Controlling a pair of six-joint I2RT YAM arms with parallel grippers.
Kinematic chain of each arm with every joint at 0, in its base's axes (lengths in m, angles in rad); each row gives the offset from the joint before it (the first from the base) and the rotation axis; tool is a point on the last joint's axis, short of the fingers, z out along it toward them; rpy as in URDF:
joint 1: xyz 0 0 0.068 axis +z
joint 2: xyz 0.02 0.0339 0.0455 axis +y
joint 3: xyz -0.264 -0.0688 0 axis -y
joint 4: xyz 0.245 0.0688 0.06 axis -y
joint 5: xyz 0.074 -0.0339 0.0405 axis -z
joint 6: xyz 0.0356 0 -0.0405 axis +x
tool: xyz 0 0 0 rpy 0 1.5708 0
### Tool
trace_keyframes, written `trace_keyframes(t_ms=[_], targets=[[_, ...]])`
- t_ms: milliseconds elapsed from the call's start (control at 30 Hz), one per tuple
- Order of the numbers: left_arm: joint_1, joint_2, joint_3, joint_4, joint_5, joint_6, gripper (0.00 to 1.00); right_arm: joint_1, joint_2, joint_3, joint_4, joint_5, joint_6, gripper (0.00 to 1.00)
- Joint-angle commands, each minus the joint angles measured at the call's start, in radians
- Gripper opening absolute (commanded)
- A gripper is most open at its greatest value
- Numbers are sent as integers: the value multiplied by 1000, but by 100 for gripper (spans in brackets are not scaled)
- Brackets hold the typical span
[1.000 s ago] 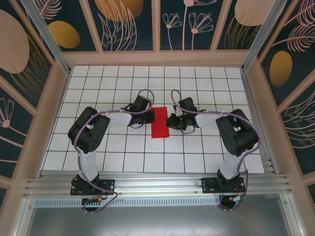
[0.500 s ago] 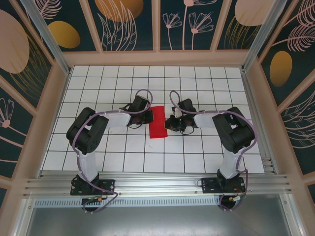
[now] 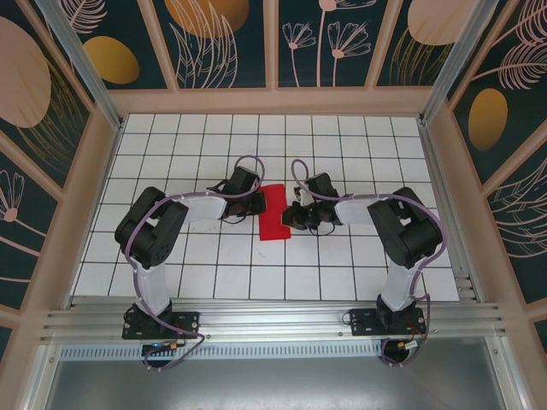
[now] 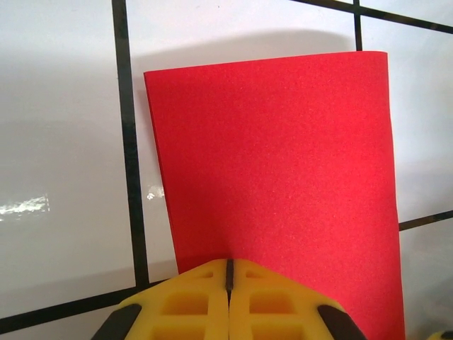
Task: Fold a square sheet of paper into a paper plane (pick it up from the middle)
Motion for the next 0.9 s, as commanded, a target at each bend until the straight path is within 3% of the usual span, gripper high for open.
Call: trace_keyframes(t_ms=[0, 200, 500, 767, 867], targets=[[10, 5, -35, -102, -57, -14, 7, 27, -34, -45, 7, -14, 28, 12], [10, -16, -29, -85, -26, -12, 7, 32, -15, -51, -55, 44, 12, 12], [9, -105, -4, 78, 227, -14, 15, 30, 1, -19, -141, 64, -98, 11], [9, -14, 36, 182, 377, -56, 16, 29, -1, -26, -132, 33, -132, 10], [9, 26, 65, 186, 385, -65, 15, 29, 1, -28, -123, 21, -136, 10]])
